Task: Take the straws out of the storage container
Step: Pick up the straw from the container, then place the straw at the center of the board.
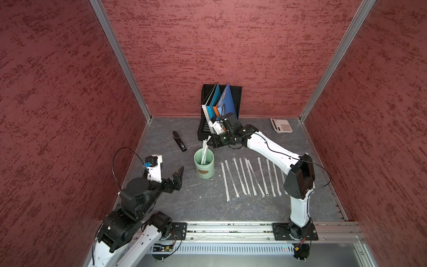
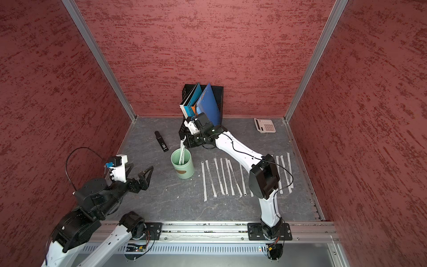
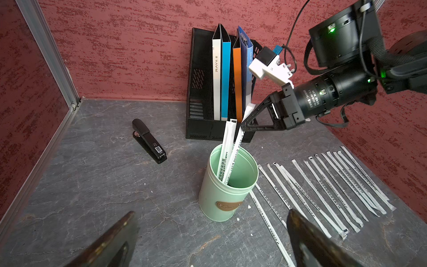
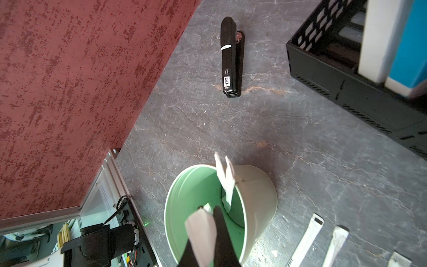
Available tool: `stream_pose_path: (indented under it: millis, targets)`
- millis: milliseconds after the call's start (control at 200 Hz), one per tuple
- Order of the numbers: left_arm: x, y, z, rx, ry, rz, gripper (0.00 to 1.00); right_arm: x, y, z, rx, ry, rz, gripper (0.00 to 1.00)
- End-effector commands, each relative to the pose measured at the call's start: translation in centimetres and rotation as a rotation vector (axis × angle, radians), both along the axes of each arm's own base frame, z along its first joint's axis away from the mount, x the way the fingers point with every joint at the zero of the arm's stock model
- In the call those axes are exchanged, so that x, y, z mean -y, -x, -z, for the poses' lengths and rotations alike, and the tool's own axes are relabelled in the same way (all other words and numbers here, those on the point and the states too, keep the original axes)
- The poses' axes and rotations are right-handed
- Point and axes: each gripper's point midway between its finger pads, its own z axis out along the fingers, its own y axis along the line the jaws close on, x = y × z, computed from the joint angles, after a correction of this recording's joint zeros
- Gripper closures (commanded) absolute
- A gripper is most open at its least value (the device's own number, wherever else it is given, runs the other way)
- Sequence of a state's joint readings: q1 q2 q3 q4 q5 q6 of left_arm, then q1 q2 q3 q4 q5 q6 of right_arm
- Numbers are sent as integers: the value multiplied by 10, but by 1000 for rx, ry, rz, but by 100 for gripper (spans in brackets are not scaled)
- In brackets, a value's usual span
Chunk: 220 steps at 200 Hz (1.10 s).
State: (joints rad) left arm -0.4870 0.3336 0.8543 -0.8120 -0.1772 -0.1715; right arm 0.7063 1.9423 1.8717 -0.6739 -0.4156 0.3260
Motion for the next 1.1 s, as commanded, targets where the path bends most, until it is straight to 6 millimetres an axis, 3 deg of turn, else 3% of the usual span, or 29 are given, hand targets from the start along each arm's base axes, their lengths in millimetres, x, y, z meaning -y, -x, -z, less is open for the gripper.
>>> stream_pose_path:
  millis: [0,230,326,396,531,731,907,1097]
  targets:
    - [1,-1,2,-6,7,1,1,15,17,-70,137,-65,-5,97]
    - [1,0,1,-3,9,2,1,63,44,-155,285,-86,26,97]
    - [0,1,0,1,12,2,1,84,52,-171,290,-46,43,97]
    - [1,1,1,1,12,4,0,97,54,-170,266,11,58,97]
    - [0,1,0,4,13,3,1,114,57,-143,179,154,67,98]
    - [1,1,1,1,12,3,0,123,65,-91,41,279,51,98]
    - [1,0,1,-1,11,4,1,116,66,-43,-79,317,30,98]
    - [0,0,1,-2,10,1,0,97,61,29,-248,334,-4,98]
